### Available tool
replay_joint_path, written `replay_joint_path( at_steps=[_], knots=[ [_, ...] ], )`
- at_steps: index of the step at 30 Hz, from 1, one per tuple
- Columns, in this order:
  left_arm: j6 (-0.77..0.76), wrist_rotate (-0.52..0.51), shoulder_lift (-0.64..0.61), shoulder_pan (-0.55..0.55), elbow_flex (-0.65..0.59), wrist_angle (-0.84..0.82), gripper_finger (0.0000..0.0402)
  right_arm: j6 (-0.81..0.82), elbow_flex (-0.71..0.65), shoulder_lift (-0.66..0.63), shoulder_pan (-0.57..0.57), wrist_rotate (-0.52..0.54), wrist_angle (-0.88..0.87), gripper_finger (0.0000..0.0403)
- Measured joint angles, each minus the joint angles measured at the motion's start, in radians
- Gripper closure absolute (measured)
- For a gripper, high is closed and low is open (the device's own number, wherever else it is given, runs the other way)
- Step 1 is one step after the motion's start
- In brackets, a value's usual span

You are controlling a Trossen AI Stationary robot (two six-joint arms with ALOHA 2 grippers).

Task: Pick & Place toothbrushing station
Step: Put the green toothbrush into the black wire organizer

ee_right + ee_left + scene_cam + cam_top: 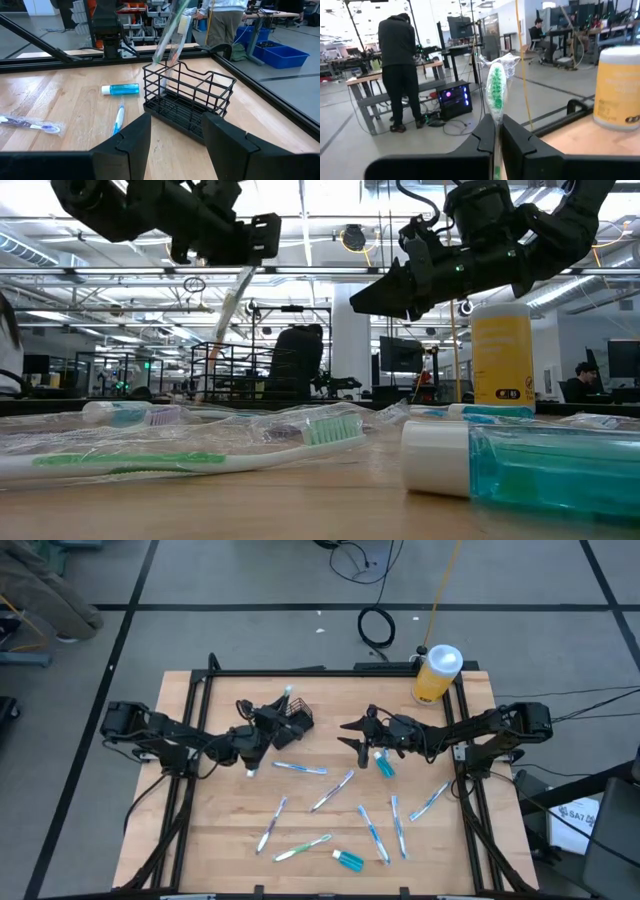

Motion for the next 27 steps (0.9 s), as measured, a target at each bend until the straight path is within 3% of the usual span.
replay_joint_path(
  at_steps=[10, 18, 27],
  knots=[
    [-0.300, -0.067, 0.000, -0.009, 0.000, -0.308, 0.0387, 0.000, 0.000, 0.000, 0.000, 0.000, 0.003, 0.0232],
    [-0.313, -0.167, 0.000, -0.074, 0.000, -0.370, 0.0397, 0.000, 0.000, 0.000, 0.000, 0.000, 0.003, 0.0232],
    [-0.310, -0.344, 0.000, -0.183, 0.000, -0.378, 0.0378, 0.000, 0.000, 0.000, 0.000, 0.000, 0.002, 0.0232]
  ],
)
